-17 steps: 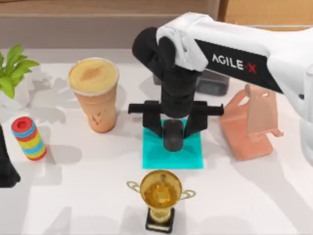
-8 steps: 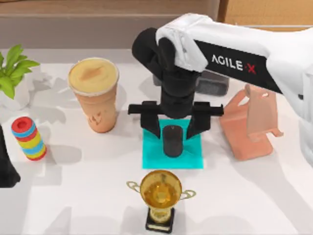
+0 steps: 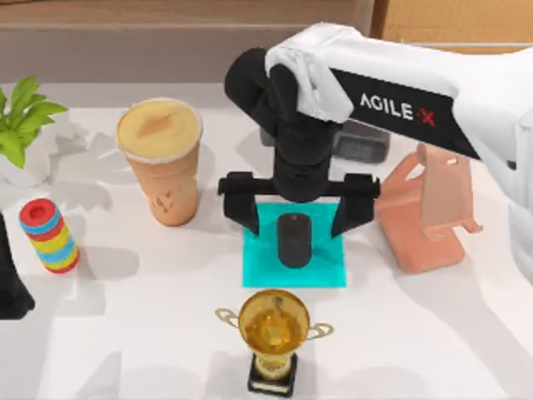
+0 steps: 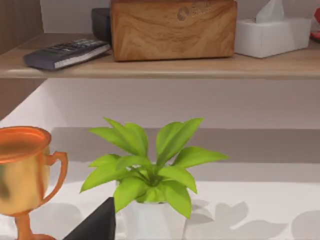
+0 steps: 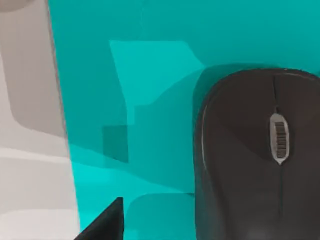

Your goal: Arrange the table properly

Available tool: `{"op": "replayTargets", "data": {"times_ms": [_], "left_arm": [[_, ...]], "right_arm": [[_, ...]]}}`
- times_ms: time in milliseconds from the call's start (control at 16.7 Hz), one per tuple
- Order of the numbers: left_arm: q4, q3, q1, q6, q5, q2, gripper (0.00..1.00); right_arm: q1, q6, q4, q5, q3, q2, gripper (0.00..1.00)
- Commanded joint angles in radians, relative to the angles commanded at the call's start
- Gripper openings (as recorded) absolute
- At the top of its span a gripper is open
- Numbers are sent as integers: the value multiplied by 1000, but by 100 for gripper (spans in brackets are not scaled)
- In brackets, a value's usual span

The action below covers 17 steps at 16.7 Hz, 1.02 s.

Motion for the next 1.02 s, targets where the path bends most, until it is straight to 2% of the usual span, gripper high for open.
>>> {"op": "replayTargets", "data": {"times_ms": [240,420,720,1020], "left_arm": [[0,0,0,0,0,0,100],[0,0,0,0,0,0,100],[0,0,0,0,0,0,100],[0,0,0,0,0,0,100]], "right_arm": [[-2,0,0,0,0,0,100],[1,-58,6,1,0,-61,100],[-48,-298,31,3,-64,-311,100],[-217,-618,57,2,-266,-594,100]]}}
